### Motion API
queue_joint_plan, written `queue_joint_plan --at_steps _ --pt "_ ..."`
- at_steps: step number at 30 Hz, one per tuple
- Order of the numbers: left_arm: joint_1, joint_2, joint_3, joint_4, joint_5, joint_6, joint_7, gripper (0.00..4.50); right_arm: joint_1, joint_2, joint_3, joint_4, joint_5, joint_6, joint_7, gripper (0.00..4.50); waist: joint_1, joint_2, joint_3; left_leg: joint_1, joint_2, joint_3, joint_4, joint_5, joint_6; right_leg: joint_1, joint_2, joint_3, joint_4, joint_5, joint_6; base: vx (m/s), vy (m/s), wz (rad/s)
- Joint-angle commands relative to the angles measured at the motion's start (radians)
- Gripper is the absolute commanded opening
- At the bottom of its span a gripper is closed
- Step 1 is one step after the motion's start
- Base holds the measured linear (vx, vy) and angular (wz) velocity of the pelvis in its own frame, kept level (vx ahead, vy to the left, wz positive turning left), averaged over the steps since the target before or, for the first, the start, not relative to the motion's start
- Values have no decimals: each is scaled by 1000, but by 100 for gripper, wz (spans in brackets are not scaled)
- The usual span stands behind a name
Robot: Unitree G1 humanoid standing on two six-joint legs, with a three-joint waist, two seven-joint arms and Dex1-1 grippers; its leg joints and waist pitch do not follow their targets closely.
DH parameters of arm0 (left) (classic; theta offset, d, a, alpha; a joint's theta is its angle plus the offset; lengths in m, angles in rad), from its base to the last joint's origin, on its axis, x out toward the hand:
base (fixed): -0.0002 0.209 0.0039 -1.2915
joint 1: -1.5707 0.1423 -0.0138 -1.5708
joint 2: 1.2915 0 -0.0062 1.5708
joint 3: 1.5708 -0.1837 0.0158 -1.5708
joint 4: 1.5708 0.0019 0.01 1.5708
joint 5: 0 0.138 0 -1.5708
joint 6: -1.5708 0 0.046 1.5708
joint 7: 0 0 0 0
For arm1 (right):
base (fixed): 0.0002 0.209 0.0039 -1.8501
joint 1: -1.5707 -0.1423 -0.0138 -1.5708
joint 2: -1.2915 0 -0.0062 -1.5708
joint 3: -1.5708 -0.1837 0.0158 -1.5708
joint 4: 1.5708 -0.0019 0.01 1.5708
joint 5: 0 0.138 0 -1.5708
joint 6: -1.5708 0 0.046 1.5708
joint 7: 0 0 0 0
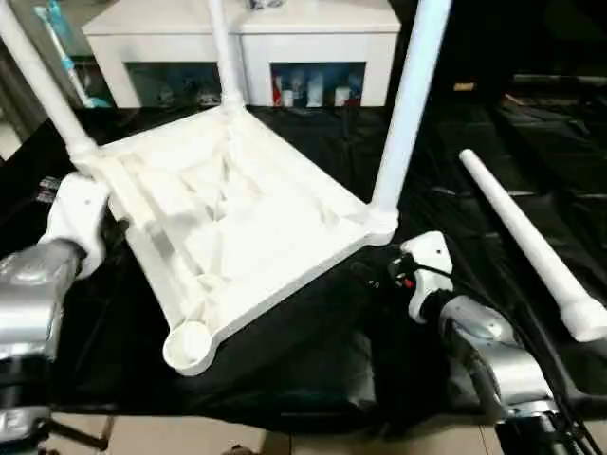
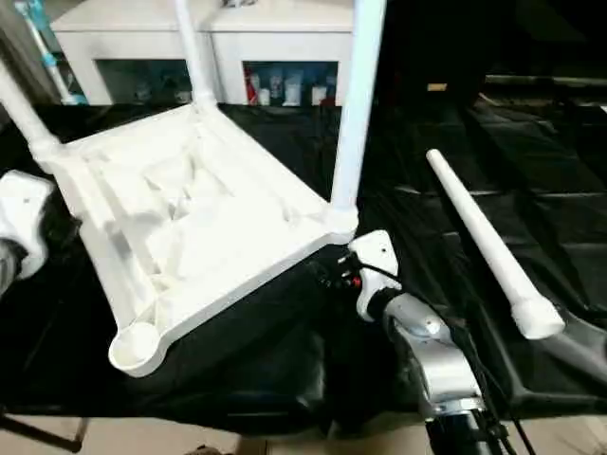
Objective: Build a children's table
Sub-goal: Rotate table base
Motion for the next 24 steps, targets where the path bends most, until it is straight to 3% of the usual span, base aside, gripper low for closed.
queue_joint_plan --at_steps 1,5,9,10,15,20,22,24 --pt "17 -8 -21 -13 15 55 16 204 -22 6 8 16 -13 7 -17 395 -1 12 -64 19 34 -17 -72 -155 19 47 -48 42 -56 -8 -225 0 0 0" --pt "28 -19 -54 -10 23 80 3 204 -45 15 11 45 -24 1 -29 395 5 13 -66 20 34 -17 -71 -158 19 48 -49 43 -55 -8 -225 0 0 0" --pt "68 -18 -133 -67 -10 170 -89 204 -78 38 16 106 -40 -12 -41 395 8 15 -65 20 35 -18 -72 -167 12 47 -50 43 -54 -15 -228 0 0 0" --pt "77 -14 -148 -80 -15 180 -108 204 -83 42 19 116 -44 -15 -41 395 7 11 -66 20 35 -18 -72 -166 11 48 -51 42 -53 -17 -234 0 0 0" --pt "90 -25 -172 -132 -53 200 -161 204 -102 54 33 145 -44 -18 -34 395 10 10 -66 20 35 -17 -71 -158 17 49 -51 43 -54 -18 -231 0 0 0" --pt "105 -33 -261 -187 -84 202 -259 204 -132 72 40 175 -50 -22 -29 395 9 10 -64 21 34 -17 -74 -178 10 48 -50 43 -55 -43 -229 0 0 0" --pt "86 -72 -321 -196 -87 182 -283 204 -140 75 35 174 -53 -18 -26 395 8 12 -62 22 35 -17 -75 -201 3 46 -51 45 -59 -72 -218 0 0 0" --pt "78 -86 -336 -198 -87 179 -288 204 -140 72 35 171 -55 -16 -27 395 9 11 -62 24 35 -16 -76 -207 -2 47 -51 46 -61 -77 -216 0 0 0"
